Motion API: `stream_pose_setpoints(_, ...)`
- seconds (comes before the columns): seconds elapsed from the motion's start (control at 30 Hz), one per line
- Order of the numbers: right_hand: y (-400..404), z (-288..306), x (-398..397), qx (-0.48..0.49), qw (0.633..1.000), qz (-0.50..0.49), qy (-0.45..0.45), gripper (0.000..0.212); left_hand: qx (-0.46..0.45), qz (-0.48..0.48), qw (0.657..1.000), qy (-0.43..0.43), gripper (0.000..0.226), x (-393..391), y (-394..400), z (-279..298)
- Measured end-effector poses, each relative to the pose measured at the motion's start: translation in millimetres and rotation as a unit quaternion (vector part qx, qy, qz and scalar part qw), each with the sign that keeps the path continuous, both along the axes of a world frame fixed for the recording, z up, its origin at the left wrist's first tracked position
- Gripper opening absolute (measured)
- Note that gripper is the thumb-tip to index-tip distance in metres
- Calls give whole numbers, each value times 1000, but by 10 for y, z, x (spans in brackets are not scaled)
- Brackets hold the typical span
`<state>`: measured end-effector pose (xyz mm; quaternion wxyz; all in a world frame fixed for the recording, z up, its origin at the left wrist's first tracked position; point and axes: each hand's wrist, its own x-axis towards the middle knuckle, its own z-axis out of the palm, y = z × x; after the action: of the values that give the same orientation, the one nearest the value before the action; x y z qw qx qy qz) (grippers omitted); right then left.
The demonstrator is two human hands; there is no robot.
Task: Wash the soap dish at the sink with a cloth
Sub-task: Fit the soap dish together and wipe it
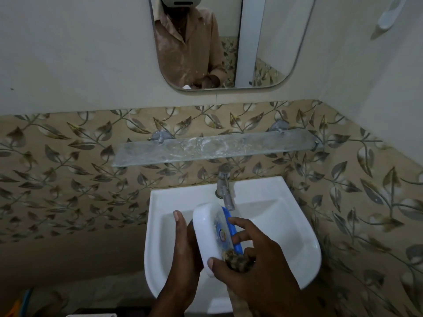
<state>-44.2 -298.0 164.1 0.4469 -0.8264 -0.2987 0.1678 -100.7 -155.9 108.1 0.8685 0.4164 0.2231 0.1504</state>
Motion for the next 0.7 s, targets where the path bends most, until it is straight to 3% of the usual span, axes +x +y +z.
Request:
stream_pose_setpoints(0.13, -52, 46, 141, 69, 992, -28, 104, 77, 107, 121, 987, 0, 56, -11, 31, 8)
stream_pose_setpoints(0.2, -117, 70, 204, 102, 988, -24, 115, 67, 138, 178, 974, 19, 54, 7, 36, 60)
stream_pose_setpoints(0.33, -183, 42, 265, 66, 995, -52, 52, 76, 45, 162, 985, 37, 62, 57, 57, 131)
stream_pose_setpoints(0.43, -125, 27, 230, 23, 998, -57, -6, 86, 9, 128, 991, 28, 56, 85, 36, 149)
stream_pose_setpoints(0.53, -26, 49, 173, -16, 996, -44, -74, 91, -94, 81, 992, -10, 53, 99, -28, 134)
stream_pose_setpoints(0.6, 8, 47, 143, -31, 995, -38, -85, 94, -167, 49, 985, -13, 65, 106, -68, 124)
stream_pose_setpoints(0.7, 16, 41, 139, -42, 995, -39, -79, 96, -206, 26, 978, -15, 75, 113, -96, 87)
